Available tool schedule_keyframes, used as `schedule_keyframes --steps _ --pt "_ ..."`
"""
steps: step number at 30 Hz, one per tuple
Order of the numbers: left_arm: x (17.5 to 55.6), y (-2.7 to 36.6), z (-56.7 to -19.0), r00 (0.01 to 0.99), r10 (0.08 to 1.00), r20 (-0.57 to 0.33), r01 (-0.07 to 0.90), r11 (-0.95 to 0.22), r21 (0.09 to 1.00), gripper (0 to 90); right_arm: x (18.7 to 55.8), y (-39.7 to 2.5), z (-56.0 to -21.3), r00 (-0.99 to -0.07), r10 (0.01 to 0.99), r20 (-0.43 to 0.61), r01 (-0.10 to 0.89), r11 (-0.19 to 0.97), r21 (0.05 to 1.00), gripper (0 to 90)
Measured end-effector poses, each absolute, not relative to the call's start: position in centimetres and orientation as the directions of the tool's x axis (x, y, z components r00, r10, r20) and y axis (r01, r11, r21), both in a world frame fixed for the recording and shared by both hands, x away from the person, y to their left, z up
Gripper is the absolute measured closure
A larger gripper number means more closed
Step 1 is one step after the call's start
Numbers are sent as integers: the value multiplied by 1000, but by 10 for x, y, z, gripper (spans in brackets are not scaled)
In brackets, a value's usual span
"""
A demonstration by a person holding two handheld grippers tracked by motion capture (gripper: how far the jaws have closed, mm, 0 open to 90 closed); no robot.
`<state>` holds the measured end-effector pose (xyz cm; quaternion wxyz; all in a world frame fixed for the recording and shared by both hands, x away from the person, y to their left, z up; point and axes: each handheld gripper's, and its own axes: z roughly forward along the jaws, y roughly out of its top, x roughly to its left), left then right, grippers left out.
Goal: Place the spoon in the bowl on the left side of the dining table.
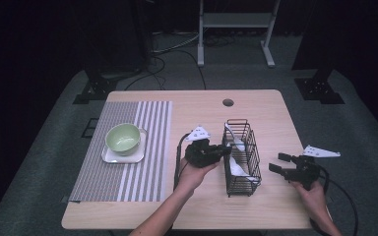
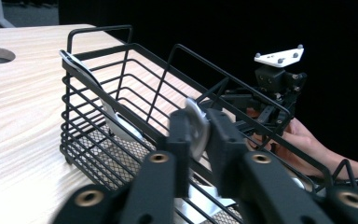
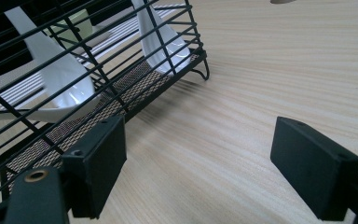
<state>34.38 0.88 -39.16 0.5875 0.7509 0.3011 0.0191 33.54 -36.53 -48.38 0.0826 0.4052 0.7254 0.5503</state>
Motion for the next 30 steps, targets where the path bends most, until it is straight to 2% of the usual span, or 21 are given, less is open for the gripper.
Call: schedule_keyframes --steps 16,30 --pt "348 11 -393 780 412 -472 520 -7 854 851 336 -366 -484 -657 678 329 501 67 863 171" --pt "355 21 -382 739 370 -563 574 90 814 851 336 -364 -484 -657 682 321 504 80 860 171"
